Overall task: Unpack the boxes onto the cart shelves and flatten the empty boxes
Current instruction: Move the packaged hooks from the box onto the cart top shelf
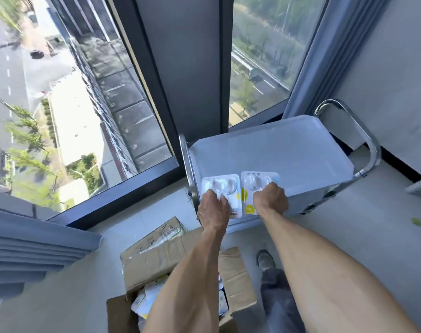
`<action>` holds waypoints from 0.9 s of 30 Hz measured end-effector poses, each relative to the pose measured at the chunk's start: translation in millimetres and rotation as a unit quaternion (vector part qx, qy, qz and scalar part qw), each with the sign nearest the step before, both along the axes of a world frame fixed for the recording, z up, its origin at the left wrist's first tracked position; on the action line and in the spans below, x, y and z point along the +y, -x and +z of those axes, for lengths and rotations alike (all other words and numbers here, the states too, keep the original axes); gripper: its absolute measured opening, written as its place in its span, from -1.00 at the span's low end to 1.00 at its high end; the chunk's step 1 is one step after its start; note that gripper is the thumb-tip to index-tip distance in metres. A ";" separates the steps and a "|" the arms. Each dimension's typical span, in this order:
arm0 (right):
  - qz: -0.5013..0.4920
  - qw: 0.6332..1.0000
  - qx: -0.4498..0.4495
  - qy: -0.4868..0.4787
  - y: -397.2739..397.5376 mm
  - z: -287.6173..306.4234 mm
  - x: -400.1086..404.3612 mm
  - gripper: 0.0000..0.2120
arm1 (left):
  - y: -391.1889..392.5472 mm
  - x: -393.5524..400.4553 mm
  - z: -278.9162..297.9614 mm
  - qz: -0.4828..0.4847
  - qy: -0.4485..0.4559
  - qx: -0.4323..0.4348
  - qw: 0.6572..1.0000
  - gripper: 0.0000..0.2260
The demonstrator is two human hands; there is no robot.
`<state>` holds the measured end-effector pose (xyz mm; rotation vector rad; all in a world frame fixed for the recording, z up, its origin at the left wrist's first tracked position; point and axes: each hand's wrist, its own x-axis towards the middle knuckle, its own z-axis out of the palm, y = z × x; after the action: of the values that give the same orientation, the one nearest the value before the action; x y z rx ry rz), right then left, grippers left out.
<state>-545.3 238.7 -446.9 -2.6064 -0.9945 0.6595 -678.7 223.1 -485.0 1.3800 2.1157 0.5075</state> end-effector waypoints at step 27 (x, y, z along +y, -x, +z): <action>0.160 0.982 0.074 0.072 -56.3 -150.4 296.8 -0.80 | -72.6 286.7 -131.2 0.107 0.142 0.131 0.975 -0.89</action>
<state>-489.1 535.4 -597.3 -2.4917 -1.3775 1.0210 -606.1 509.8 -616.2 1.1128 2.4524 0.0967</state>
